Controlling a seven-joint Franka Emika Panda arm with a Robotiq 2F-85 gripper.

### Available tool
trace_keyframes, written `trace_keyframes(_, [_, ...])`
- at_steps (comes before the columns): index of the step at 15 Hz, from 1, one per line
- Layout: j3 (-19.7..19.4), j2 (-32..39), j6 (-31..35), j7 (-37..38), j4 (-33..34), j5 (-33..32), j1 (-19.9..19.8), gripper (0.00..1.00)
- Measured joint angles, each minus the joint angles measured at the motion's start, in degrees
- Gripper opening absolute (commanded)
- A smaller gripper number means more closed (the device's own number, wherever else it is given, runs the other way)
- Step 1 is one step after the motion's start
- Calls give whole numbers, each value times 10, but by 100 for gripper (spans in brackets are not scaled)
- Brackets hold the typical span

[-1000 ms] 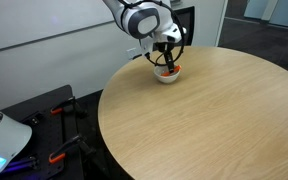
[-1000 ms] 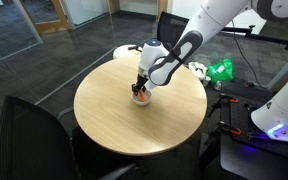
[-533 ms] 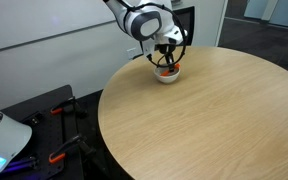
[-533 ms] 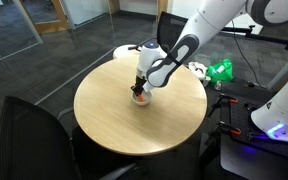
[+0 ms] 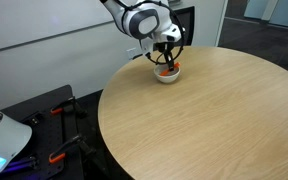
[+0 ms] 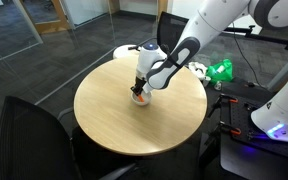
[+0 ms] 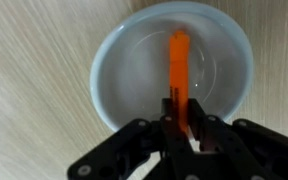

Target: Take the marker out of the bowl and put it on the table

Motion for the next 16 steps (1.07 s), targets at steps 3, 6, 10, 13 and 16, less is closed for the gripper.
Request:
trace_keyframes(3, [-35,-20,8,19,-23,-3,38,5])
trace_keyframes(6, [-69,-56,23,38,-67,-6,73,5])
trace_keyframes(10, [-104,-118,46,49,-144,-10,103,5])
trace_keyframes(13, [-121,-170,55,49,-207,-11,106,5])
trace_keyframes(16, [-123,-215,56,49,-262,-11,90,5])
